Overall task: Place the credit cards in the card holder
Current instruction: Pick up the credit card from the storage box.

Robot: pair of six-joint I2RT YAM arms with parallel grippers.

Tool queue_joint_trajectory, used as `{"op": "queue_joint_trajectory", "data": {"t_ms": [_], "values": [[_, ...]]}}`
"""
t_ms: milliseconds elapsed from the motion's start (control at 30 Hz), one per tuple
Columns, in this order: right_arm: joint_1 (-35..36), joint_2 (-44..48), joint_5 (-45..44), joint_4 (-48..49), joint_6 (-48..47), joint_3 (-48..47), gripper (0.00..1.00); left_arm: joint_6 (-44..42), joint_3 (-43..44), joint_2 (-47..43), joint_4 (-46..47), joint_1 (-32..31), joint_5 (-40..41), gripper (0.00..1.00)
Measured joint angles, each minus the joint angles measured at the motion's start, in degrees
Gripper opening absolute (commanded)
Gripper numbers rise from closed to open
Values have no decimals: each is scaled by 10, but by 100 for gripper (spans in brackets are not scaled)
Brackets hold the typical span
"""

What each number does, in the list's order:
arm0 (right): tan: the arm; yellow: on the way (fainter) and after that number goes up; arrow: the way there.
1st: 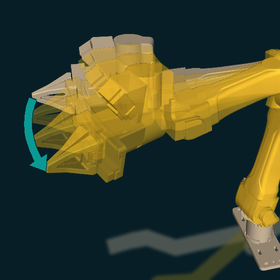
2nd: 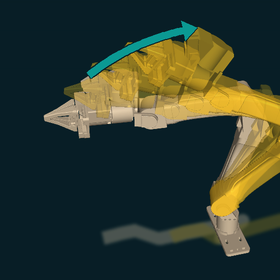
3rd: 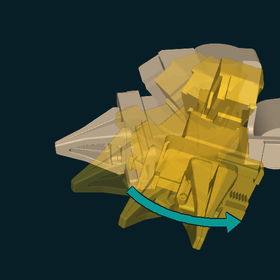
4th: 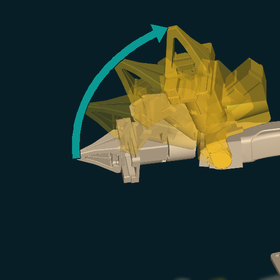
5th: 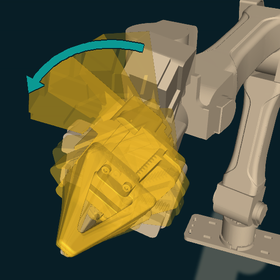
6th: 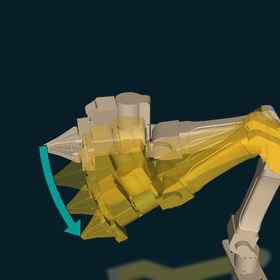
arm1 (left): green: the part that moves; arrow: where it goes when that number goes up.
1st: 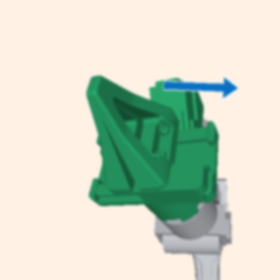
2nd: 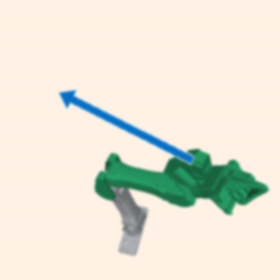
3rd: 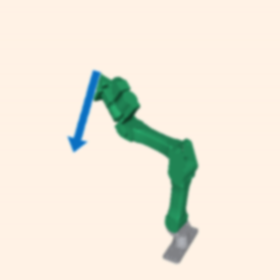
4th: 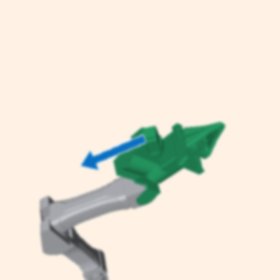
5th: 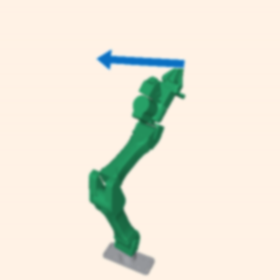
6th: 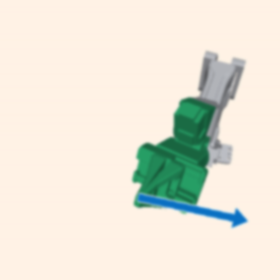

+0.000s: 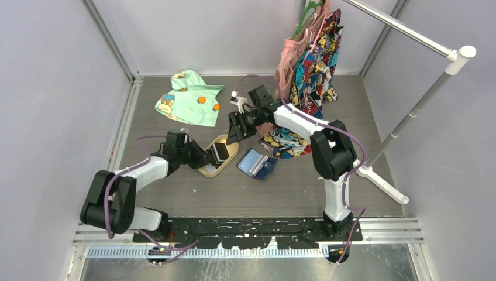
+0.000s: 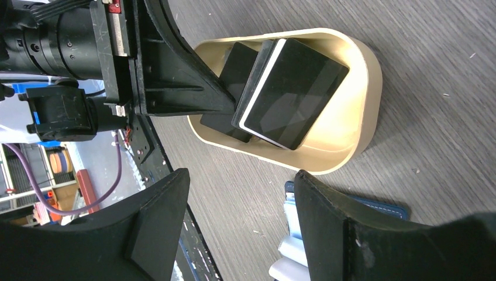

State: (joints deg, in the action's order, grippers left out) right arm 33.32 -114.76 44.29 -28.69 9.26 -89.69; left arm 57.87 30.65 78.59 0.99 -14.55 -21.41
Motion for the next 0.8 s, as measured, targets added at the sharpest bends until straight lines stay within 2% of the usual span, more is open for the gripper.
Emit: {"op": "queue_joint_trajectory", "data": {"t_ms": [467,667,800], "values": [[7,1,23,-4,-17,0,71,-41,-1,-66,-59,0,11,0],[16,32,65,-35,-68,4,72,-86,-21,-207,-78,0,8,0],[19,63,119,-91,-134,-3,72,-101,-58,-309,-32,0,-13,0]]}}
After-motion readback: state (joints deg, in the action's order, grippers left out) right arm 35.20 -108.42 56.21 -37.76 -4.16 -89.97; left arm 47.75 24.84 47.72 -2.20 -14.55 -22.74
